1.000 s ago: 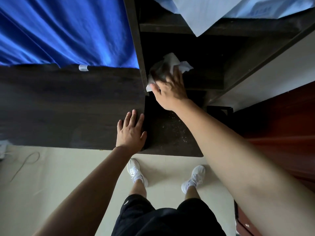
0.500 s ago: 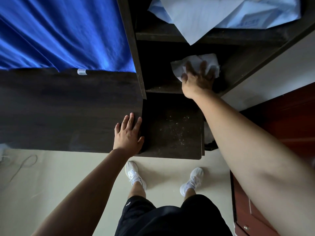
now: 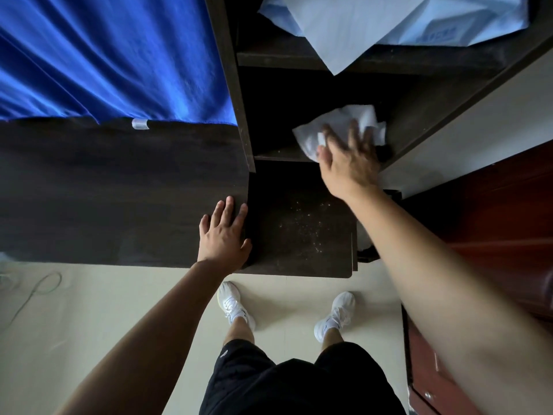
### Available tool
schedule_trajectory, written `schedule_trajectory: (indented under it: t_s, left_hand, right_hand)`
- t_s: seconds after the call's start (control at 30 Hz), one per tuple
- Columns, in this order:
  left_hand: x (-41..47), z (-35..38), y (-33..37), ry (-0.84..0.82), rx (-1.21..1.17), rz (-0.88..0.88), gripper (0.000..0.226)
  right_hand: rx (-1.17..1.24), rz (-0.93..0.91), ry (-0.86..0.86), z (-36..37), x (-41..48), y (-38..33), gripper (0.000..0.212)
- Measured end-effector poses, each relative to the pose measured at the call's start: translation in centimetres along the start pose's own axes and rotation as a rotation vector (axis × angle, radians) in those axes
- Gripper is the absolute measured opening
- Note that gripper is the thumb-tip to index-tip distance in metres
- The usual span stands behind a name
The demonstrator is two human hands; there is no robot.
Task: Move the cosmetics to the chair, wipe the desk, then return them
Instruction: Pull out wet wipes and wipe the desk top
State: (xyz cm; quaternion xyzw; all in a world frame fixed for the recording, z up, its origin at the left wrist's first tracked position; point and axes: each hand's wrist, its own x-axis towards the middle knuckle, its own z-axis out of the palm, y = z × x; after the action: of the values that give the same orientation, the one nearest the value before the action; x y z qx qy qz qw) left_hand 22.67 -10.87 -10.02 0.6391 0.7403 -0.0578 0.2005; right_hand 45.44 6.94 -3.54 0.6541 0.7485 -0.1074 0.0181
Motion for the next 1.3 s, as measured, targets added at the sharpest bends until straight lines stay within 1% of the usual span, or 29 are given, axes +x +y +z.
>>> schedule_trajectory:
  t_s: [0.1,0.17,0.23,0.3,0.37,0.43,0.5,0.6,0.67,0.73,0.8,0.83,0.87,0.93,0.97,1.03,1.13,1.23,1.3]
  left_hand:
    - [0.0,-0.1,0.0,0.018,-0.010,0.009,0.079]
    - [0.0,0.0,-0.1,0.014,-0.007,0.007,0.079]
    - [0.0,0.1,-0.2,0.007,-0.001,0.009,0.080]
    - [0.2,0.2,-0.3,0.007,-0.001,0.009,0.080]
    - [0.3,0.1,-0.5,0.002,-0.003,0.007,0.081]
    - [0.1,0.2,-0.4,-0.006,-0.010,0.001,0.081]
    - [0.1,0.2,-0.4,-0.010,-0.017,0.003,0.082]
    - [0.2,0.1,-0.6,-0.021,-0.018,0.017,0.082]
    - [0.2,0.0,-0.6,-0.029,-0.018,0.020,0.082]
    - [0.3,-0.2,-0.6,-0.033,-0.022,0.022,0.083]
    - [0.4,-0.2,-0.7,-0.032,-0.023,0.021,0.084]
    - [0.4,-0.2,-0.8,-0.037,-0.021,0.024,0.084]
    - [0.4,-0.2,-0.9,-0.040,-0.018,0.027,0.084]
    - [0.3,-0.1,-1.0,-0.043,-0.016,0.029,0.084]
    - [0.3,-0.2,-1.0,-0.045,-0.017,0.027,0.084]
    - [0.4,-0.2,-1.0,-0.049,-0.017,0.021,0.083]
    - [0.4,-0.3,-0.9,-0.057,-0.022,0.016,0.082]
    - [0.3,-0.1,-0.8,-0.050,-0.042,0.015,0.081]
    - [0.3,0.0,-0.8,-0.038,-0.047,0.017,0.081]
  right_hand:
    - [-0.018,0.077,-0.089,-0.3,2.7,-0.6,0.056]
    - [0.017,0.099,-0.132,-0.1,4.1,-2.9,0.058]
    - [0.017,0.033,-0.131,0.5,4.2,-6.4,0.059]
    - [-0.021,-0.097,-0.108,1.3,2.8,-9.6,0.055]
    - [-0.033,-0.198,-0.083,1.8,0.6,-10.6,0.049]
    - [-0.045,-0.251,-0.055,1.9,-1.1,-8.9,0.047]
    - [-0.038,-0.239,-0.022,1.6,-1.8,-5.9,0.048]
    - [-0.021,-0.096,0.041,0.6,-1.4,-1.5,0.048]
    - [-0.006,0.023,0.055,0.1,-0.4,0.0,0.049]
    - [0.022,0.124,0.042,-0.3,1.1,0.0,0.051]
    - [0.044,0.191,0.011,-0.3,2.6,-1.8,0.053]
    - [0.046,0.181,-0.012,-0.1,2.9,-3.3,0.054]
    - [0.035,0.125,-0.026,0.2,2.9,-5.0,0.055]
    - [-0.012,-0.053,-0.028,1.2,1.7,-8.3,0.055]
    - [-0.021,-0.119,-0.024,1.6,0.8,-9.4,0.053]
    - [-0.030,-0.180,-0.015,1.9,-0.5,-9.5,0.051]
    - [-0.067,-0.206,0.002,1.8,-1.7,-6.1,0.052]
    - [-0.041,-0.153,0.045,1.9,-2.4,-2.2,0.054]
    - [-0.041,-0.112,0.077,1.4,-1.9,-0.9,0.054]
